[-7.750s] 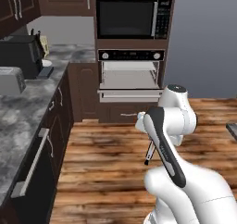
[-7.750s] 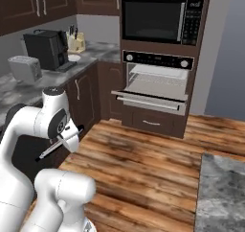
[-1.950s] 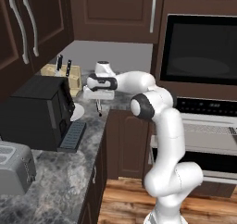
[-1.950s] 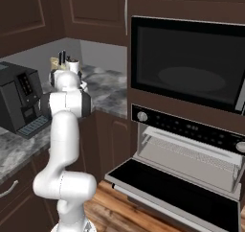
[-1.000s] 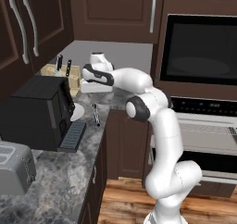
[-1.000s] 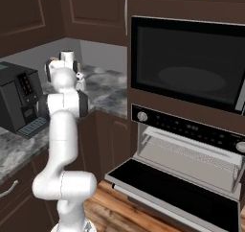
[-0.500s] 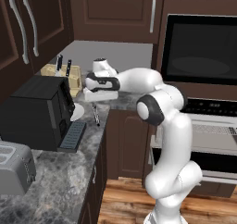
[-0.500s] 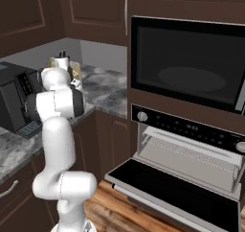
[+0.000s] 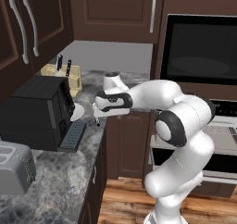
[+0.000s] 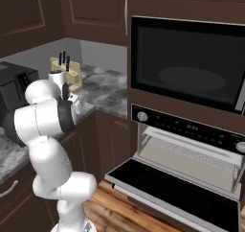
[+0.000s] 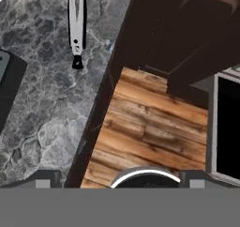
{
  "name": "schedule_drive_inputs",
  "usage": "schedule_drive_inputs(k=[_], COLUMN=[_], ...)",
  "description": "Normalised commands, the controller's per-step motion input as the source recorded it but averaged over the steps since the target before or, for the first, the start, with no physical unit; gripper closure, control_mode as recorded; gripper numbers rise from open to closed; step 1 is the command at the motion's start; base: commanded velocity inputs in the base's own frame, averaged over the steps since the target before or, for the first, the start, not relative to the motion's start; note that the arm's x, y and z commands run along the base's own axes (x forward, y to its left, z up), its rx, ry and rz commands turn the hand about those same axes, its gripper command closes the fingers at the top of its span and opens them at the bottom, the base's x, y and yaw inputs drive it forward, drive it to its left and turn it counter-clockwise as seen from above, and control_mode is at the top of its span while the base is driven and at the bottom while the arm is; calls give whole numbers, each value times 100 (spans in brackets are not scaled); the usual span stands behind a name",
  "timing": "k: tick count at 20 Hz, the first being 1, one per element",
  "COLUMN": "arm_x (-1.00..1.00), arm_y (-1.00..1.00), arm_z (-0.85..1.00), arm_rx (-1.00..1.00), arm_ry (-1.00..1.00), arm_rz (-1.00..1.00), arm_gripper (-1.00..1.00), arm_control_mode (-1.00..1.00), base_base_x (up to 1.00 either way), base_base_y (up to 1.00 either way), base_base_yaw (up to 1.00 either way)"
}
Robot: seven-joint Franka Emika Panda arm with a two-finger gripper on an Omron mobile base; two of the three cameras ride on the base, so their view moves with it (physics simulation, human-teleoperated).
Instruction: Pick up the tongs from the counter and place them near the plate next to the oven.
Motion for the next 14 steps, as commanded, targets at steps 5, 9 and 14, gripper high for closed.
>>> schedule_drive_inputs(k=[5, 9, 14], arm_x=[-94, -92, -82], arm_y=[-29, -22, -14], arm_z=[0, -9, -11], arm_rx=[0, 1, 8], arm_ry=[0, -3, -3], arm_rz=[0, -1, -2], arm_gripper=[-100, -100, -100], arm_control_mode=[-100, -100, -100], base_base_x=[0, 0, 0], base_base_y=[0, 0, 0], base_base_yaw=[0, 0, 0])
